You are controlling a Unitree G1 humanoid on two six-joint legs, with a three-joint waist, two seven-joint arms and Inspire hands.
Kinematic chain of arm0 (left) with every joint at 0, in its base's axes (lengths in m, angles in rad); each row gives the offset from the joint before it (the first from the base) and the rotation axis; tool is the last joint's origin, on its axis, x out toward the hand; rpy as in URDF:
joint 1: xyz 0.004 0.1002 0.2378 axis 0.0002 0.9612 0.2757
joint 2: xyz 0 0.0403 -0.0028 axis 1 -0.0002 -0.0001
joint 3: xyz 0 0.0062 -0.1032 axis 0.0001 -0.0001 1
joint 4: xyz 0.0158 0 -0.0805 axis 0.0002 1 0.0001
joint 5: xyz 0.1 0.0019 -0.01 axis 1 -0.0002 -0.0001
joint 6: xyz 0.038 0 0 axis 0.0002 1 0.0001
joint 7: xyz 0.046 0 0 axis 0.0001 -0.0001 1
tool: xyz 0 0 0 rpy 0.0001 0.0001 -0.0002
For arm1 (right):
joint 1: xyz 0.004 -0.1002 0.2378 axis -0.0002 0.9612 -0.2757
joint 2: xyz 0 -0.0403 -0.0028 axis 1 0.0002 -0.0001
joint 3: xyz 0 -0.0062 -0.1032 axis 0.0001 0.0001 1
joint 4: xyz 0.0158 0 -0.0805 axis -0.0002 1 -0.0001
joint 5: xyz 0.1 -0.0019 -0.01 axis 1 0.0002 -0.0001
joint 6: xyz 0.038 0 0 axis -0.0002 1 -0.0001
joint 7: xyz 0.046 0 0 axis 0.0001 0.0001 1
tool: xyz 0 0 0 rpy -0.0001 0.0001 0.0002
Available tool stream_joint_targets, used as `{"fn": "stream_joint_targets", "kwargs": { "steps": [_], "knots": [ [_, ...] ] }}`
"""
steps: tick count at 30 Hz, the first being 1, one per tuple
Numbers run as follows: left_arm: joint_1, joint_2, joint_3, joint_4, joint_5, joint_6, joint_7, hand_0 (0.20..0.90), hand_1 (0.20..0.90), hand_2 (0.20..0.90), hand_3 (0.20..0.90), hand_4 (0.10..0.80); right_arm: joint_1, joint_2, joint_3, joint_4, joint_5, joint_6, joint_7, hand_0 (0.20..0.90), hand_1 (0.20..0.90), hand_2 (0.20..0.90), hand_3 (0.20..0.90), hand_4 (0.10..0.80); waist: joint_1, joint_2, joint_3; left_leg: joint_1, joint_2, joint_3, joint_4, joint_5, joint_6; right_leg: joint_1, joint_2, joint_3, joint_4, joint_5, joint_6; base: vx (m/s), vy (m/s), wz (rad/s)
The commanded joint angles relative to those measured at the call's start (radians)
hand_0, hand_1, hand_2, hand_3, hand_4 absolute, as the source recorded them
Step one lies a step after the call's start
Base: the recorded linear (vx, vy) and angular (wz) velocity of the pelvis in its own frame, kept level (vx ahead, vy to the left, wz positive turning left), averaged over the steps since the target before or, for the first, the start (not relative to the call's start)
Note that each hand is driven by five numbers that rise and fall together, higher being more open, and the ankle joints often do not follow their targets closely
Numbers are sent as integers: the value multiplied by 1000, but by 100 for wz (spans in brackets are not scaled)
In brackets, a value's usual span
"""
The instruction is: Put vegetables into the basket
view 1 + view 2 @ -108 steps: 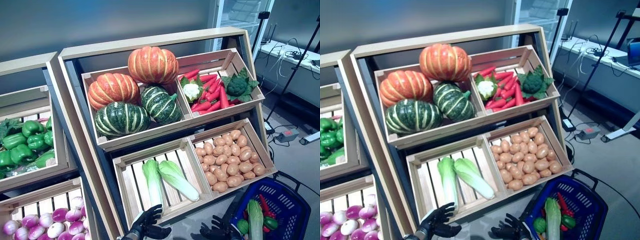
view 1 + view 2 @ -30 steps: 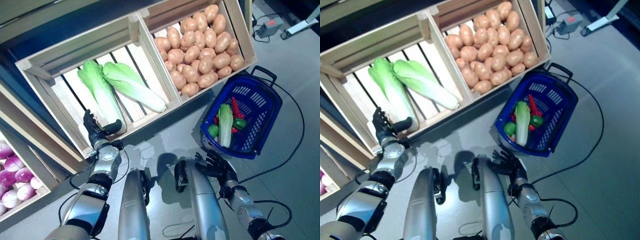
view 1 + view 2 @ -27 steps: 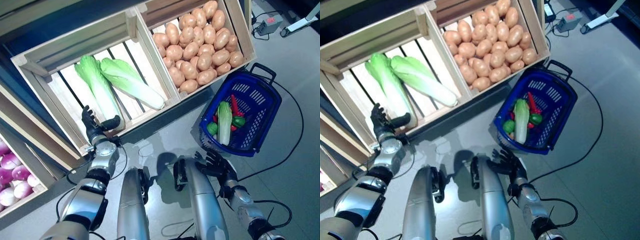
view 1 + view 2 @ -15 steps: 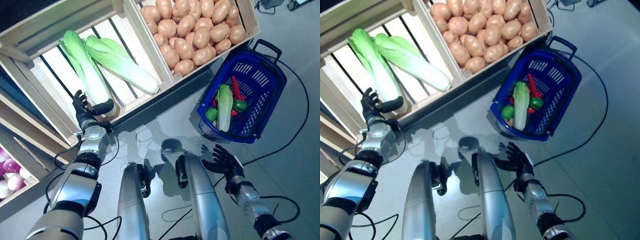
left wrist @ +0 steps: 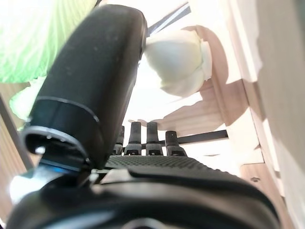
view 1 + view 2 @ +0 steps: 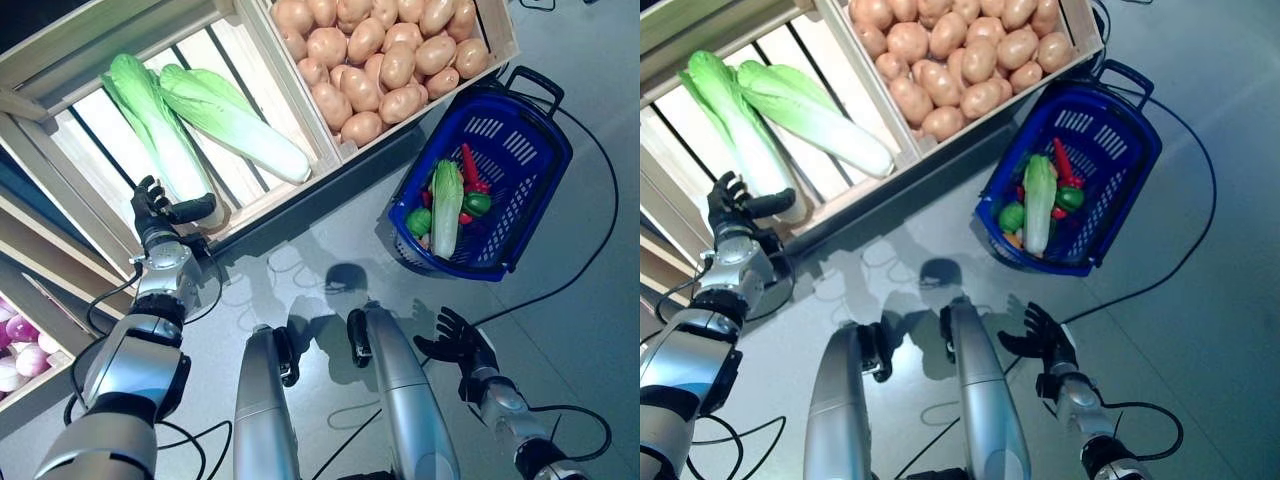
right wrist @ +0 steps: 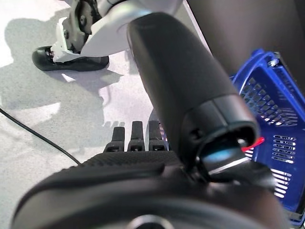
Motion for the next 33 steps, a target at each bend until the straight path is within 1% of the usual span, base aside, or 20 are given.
{"fn": "stream_joint_targets", "kwargs": {
  "steps": [1, 5, 14, 21, 26, 29, 33],
  "knots": [
    [-136, 12, -66, 10, -78, -8, -157, 300, 300, 300, 300, 400, 20, -32, 11, -98, 22, -66, -68, 900, 900, 900, 900, 800, -59, -33, 7, 49, 13, 67, 4, 110, 67, 99, -18, -26, -171, 175, -57, 12, -5, -7],
    [-123, 8, -60, -31, -78, -8, -159, 300, 300, 300, 300, 400, 40, -34, -10, -125, 20, -64, -72, 900, 900, 900, 900, 800, -63, -32, 6, 56, 12, 70, -1, 105, 68, 103, -16, -24, -178, 177, -55, 17, 2, -7],
    [-91, 10, -54, -64, -64, 12, -158, 300, 300, 300, 300, 400, 58, -30, -10, -143, 11, -63, -60, 900, 900, 900, 900, 800, -64, -26, -4, 110, 8, 84, -33, 117, 55, 153, -24, -26, -207, 173, -53, 16, 10, 2],
    [-15, 3, -27, -63, -59, 36, -174, 300, 300, 300, 300, 400, 80, -7, -4, -126, -8, -57, -56, 900, 900, 900, 900, 800, -59, -13, -64, 246, -2, 103, -154, 159, 30, 279, -40, -31, -300, 174, -49, 45, 13, -1],
    [58, 1, 1, -85, -74, 41, -183, 300, 300, 300, 300, 400, 108, 2, -13, -149, -27, -51, -43, 900, 900, 900, 900, 800, -54, 0, -125, 353, -12, 110, -267, 191, 23, 376, -58, -36, -379, 181, -47, 66, 9, -1],
    [132, -10, 26, -128, -48, 45, -166, 300, 300, 300, 300, 400, 131, 15, -22, -177, -30, -35, -33, 900, 900, 900, 900, 800, -41, 9, -173, 437, -22, 108, -349, 204, 25, 461, -73, -44, -439, 184, -44, 99, -7, -2],
    [249, -41, 66, -192, -3, 22, -141, 300, 300, 300, 300, 400, 156, 46, -21, -220, -41, -26, -33, 900, 900, 900, 900, 800, -18, 19, -227, 535, -38, 102, -432, 212, 30, 566, -90, -56, -501, 187, -39, 67, -27, 0]
  ]
}}
